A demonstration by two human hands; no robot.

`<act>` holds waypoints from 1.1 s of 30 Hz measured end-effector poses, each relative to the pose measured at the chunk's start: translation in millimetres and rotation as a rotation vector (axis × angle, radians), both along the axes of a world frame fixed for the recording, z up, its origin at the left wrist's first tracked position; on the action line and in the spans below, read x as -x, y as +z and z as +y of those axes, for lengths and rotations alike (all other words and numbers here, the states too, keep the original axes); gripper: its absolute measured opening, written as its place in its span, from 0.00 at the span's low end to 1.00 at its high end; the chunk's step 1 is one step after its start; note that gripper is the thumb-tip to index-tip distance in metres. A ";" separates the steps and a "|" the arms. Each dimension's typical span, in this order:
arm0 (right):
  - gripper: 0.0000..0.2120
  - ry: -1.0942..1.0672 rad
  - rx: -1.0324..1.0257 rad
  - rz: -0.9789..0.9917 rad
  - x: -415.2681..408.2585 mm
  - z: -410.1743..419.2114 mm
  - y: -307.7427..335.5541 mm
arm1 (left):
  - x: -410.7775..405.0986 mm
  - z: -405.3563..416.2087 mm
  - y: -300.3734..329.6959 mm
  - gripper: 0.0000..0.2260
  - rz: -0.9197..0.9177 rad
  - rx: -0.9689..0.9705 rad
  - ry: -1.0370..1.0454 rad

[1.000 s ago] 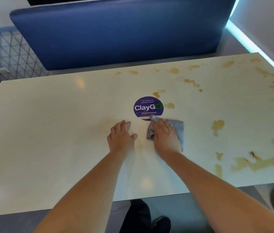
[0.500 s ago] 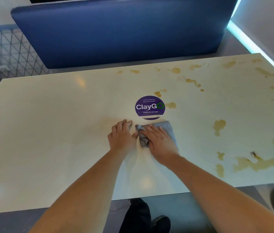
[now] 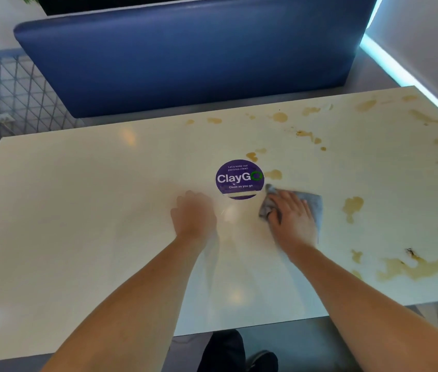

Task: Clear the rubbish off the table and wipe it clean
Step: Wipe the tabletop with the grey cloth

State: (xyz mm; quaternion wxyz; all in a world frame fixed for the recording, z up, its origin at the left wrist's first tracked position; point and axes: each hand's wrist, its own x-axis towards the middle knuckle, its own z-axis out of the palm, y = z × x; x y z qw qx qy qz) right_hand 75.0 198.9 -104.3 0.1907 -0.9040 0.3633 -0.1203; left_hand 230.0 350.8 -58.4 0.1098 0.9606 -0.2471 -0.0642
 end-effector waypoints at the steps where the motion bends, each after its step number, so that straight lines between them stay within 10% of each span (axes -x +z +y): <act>1: 0.23 -0.064 -0.011 -0.002 -3.7 0.2 1.8 | -2.6 -2.4 -0.1 0.10 -0.014 -0.001 -0.004; 19: 0.23 0.182 -0.133 0.064 -42.9 -67.2 7.5 | -51.5 -77.5 -5.3 0.39 0.173 -0.091 -0.086; 33: 0.23 0.414 -0.075 0.047 -57.9 -58.8 6.0 | -50.7 -84.1 -5.7 0.41 0.174 -0.072 -0.030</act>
